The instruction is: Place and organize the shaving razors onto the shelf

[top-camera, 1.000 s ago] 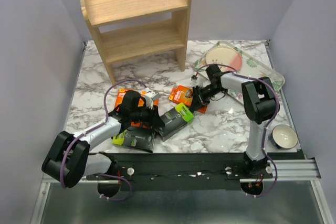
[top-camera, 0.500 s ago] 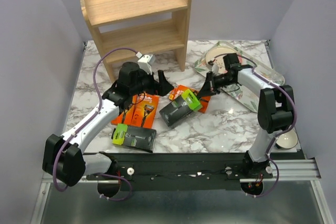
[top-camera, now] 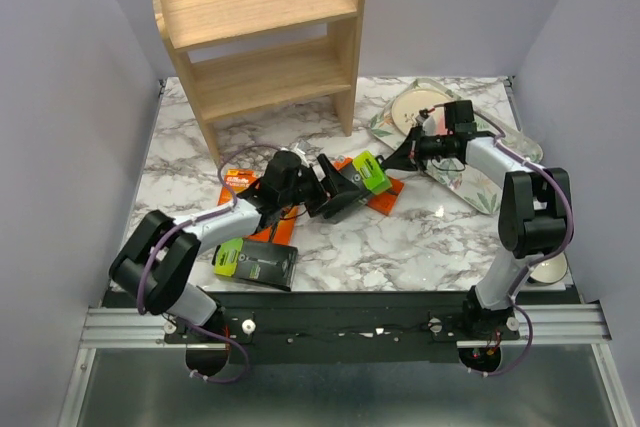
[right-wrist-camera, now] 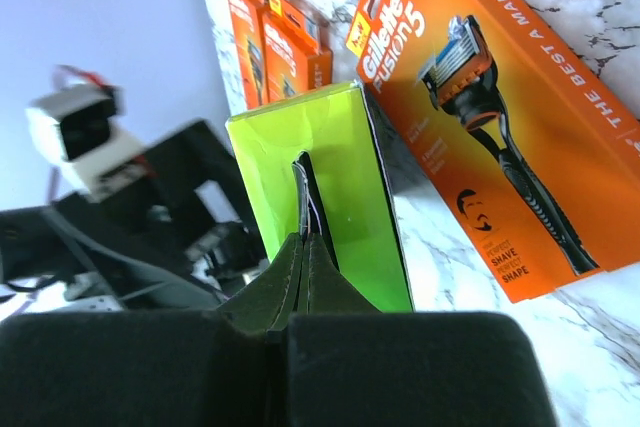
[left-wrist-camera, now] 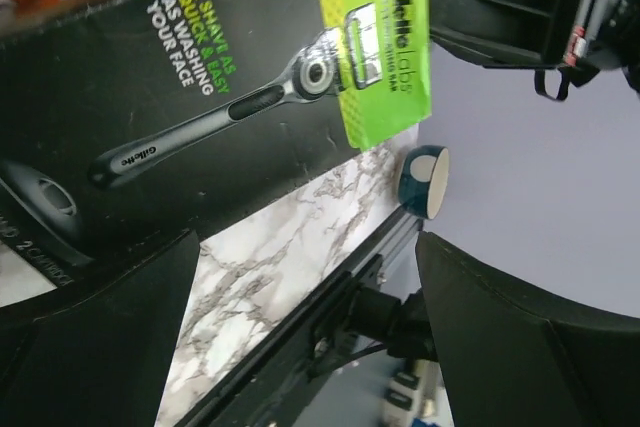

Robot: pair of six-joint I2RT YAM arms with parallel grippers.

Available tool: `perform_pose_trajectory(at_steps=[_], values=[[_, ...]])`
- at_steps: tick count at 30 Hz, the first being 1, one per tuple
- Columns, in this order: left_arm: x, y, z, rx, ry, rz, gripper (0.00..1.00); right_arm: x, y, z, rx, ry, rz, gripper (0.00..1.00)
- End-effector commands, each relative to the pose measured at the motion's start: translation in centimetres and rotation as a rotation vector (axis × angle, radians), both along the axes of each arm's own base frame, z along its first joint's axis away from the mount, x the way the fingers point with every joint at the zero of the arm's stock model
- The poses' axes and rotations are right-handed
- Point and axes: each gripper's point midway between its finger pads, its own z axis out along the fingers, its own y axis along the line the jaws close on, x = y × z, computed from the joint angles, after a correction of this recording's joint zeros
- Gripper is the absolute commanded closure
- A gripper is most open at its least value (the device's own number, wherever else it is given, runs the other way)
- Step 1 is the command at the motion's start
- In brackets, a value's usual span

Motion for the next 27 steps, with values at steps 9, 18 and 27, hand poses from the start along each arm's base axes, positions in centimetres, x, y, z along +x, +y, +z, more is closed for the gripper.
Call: perform_pose_trajectory(at_steps=[9,18,27], values=[[2.0,-3.3,-2.5,-0.148,0.279,0.154,0.01,3.3,0.5,1.8,0.073,-0.03,-0.046,0.99],[7.1,1.4,-3.3,-0.071,0.194,0.257,0.01,-5.3,0.0,-1.7,0.004,0.117,-0.045,0.99],[2.6,-1.4,-5.8,-0.057,0.262,0.201,0.01,-5.7,0.6,-2.0,0.018,0.171,-0.073,0.99]])
